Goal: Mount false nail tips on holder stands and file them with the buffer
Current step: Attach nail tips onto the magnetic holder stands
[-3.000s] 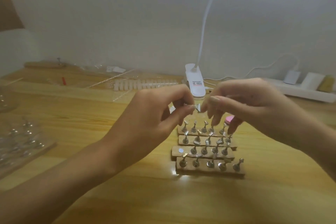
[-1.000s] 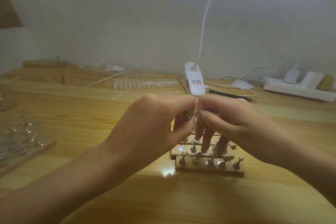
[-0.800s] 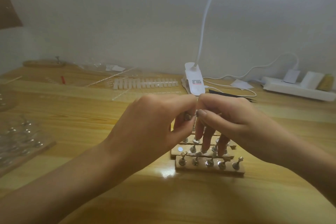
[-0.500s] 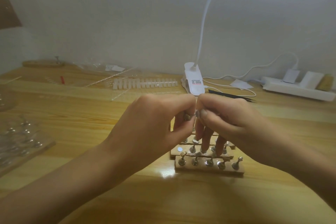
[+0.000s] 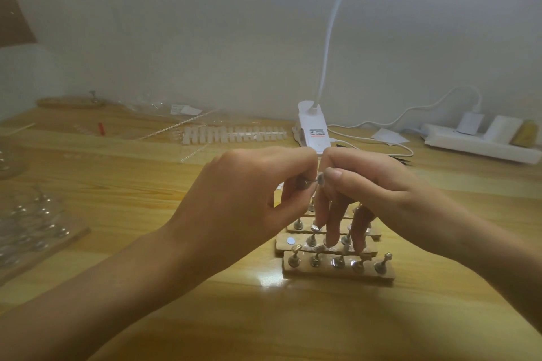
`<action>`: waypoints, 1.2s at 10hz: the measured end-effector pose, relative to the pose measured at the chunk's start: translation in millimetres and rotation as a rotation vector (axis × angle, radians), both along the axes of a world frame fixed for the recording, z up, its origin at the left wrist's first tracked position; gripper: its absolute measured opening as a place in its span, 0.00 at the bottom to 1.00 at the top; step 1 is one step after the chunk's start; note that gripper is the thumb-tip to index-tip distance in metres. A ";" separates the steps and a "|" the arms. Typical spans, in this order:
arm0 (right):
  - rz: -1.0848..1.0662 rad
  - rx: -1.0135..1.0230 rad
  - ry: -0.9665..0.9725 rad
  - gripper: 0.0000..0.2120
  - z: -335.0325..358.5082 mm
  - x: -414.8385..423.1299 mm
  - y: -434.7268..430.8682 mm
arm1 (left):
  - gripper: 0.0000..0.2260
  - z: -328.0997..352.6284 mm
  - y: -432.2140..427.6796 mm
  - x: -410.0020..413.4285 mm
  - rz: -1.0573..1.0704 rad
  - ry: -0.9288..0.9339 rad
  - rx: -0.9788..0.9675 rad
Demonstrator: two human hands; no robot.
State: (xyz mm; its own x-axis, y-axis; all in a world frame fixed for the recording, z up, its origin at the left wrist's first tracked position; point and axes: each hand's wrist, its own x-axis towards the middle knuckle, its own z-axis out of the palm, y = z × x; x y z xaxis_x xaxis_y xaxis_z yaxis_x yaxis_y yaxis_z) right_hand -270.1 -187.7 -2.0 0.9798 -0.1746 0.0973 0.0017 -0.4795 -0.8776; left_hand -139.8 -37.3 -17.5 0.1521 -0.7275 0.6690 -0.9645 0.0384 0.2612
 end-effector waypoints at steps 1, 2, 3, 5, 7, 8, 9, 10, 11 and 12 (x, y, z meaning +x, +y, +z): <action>0.012 -0.010 -0.005 0.15 -0.1 -0.9 -0.9 | 0.05 -0.9 -0.2 0.6 0.001 -0.025 -0.016; -0.056 -0.182 -0.053 0.15 -3.0 3.7 -3.5 | 0.05 -1.0 -0.2 1.1 -0.005 -0.022 -0.019; -0.084 -0.253 -0.049 0.14 -3.5 9.3 -3.8 | 0.06 -0.8 -0.7 0.7 0.003 -0.034 -0.034; -0.111 0.061 -0.018 0.13 -2.3 8.8 -2.8 | 0.06 -2.1 0.8 -2.8 -0.038 0.074 -0.063; -0.065 0.309 0.115 0.08 1.0 7.1 -3.3 | 0.04 -8.6 -3.3 0.0 -0.129 0.245 -0.094; -0.050 0.330 0.072 0.08 -0.4 2.9 -4.5 | 0.04 -9.6 -4.0 1.6 -0.153 0.275 -0.101; -0.046 0.227 -0.017 0.09 -2.9 0.6 -7.2 | 0.03 -8.0 -2.9 2.6 -0.142 0.263 -0.095; -0.077 0.097 -0.044 0.11 -1.7 2.4 -8.7 | 0.04 -4.5 -2.1 3.3 -0.095 0.186 -0.088; -0.079 0.087 -0.038 0.12 0.0 5.0 -8.1 | 0.06 -2.3 -2.1 4.2 -0.069 0.095 -0.095; -0.073 0.034 -0.039 0.13 0.8 5.4 -7.8 | 0.09 -1.6 -1.2 3.8 -0.048 0.016 -0.095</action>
